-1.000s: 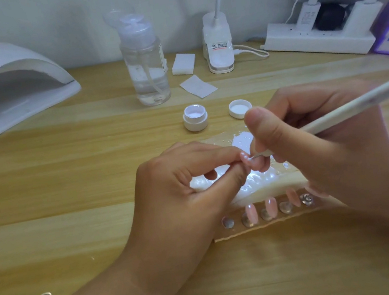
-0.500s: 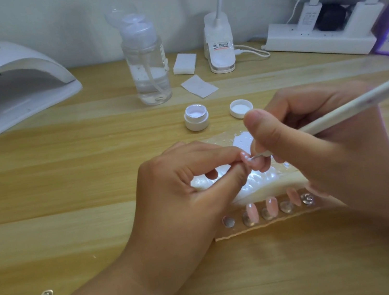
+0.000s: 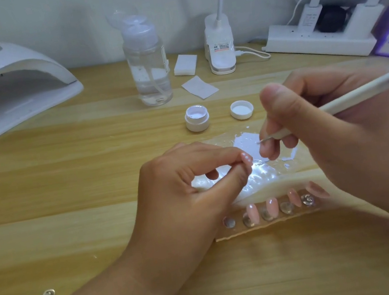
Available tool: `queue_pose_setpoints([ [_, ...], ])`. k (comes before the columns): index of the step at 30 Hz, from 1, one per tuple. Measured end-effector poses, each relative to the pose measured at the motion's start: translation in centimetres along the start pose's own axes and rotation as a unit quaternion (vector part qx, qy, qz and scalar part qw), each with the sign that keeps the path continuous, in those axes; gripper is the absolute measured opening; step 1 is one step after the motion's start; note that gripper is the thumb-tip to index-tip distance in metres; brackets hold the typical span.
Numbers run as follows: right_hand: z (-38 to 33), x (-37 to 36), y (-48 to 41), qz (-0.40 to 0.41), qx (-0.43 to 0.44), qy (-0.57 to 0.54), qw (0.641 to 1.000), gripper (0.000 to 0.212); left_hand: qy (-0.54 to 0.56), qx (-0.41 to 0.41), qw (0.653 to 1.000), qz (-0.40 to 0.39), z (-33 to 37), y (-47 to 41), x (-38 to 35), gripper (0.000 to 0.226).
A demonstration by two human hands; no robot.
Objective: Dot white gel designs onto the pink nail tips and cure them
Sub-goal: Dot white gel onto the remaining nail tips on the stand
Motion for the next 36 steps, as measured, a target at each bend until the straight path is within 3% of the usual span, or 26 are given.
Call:
queue_pose_setpoints([
  [7, -0.3, 1.7, -0.6, 0.042, 0.035, 0.026, 0.998, 0.034, 0.061, 0.040, 0.997, 0.008, -0.5, 0.2, 0.1, 0.017],
  [14, 1.3, 5.2, 0.0, 0.121, 0.010, 0.084, 0.989, 0.037, 0.036, 0.048, 0.998, 0.024, 0.7, 0.4, 2.5, 0.017],
  [25, 2.3, 4.6, 0.5, 0.088, -0.021, 0.166, 0.982, 0.040, -0.016, 0.073, 0.996, -0.052, -0.6, 4.2, 2.5, 0.004],
  [29, 2.0, 4.3, 0.6, 0.081, -0.010, 0.174, 0.981, 0.040, -0.078, 0.041, 0.994, -0.062, -0.1, 3.9, 1.4, 0.004],
  [36, 2.2, 4.3, 0.6, 0.067, -0.003, 0.181, 0.981, 0.040, -0.091, 0.045, 0.992, -0.068, -0.7, 3.8, 0.9, 0.004],
])
Point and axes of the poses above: each hand's wrist, its own y-axis away from the middle knuckle, its own x-axis out of the back of the hand, z = x × y, the point moved 10 cm from there along -y, towards the middle knuckle, and after that the axes turned 13 degrees about -y, right-handed, at the moved point
